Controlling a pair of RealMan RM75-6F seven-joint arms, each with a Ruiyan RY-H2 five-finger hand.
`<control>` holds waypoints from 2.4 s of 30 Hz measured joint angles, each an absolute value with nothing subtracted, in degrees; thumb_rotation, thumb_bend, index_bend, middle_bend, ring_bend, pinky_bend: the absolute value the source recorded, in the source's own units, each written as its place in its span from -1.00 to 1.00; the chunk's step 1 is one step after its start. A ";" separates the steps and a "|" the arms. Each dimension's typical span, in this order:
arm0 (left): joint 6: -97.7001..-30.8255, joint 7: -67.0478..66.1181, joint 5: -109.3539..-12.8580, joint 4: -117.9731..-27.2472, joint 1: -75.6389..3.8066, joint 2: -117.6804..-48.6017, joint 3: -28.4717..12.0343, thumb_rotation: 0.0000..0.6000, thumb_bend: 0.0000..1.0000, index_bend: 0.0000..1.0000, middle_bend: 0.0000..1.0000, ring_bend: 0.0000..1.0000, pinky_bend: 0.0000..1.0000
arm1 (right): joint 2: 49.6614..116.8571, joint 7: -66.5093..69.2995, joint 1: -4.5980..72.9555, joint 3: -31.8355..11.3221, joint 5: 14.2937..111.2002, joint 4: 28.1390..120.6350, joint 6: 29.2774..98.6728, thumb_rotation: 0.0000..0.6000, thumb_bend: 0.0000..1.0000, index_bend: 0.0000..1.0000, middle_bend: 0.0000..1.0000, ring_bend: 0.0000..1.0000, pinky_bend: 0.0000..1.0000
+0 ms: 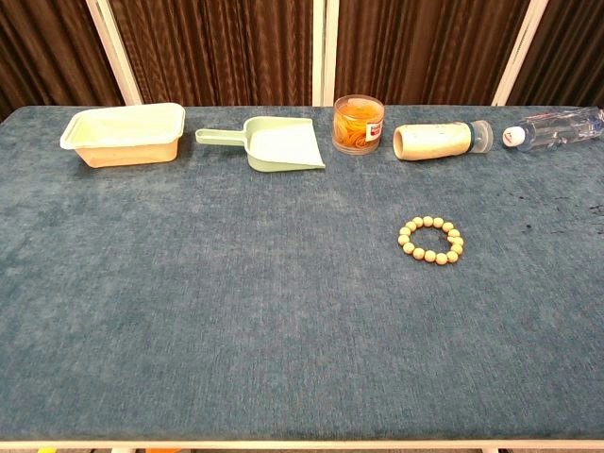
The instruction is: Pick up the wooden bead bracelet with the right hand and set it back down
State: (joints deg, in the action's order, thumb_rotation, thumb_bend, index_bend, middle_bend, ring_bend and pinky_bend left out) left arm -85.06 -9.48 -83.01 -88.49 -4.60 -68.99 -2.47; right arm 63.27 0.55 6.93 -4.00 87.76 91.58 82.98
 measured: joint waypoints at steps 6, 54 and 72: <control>-85.51 -10.13 -83.19 -88.39 -4.69 -69.37 -2.82 1.00 -1.00 -0.59 -0.66 -0.91 -0.90 | 63.26 1.66 7.51 -4.00 87.69 91.34 82.11 0.59 -0.62 -0.96 -0.69 -0.99 -0.84; -85.73 -5.92 -82.45 -86.37 -2.76 -69.17 -2.23 1.00 -1.00 -0.53 -0.66 -0.91 -0.90 | 99.72 -6.84 42.36 -2.93 94.24 52.97 53.03 1.00 -0.63 -0.12 -0.27 -0.70 -0.50; -85.06 -3.29 -82.34 -83.95 -2.64 -70.24 -2.14 1.00 -1.00 -0.53 -0.66 -0.91 -0.90 | 107.35 -6.28 42.49 0.18 95.15 43.13 56.57 1.00 -0.40 0.06 -0.27 -0.69 -0.67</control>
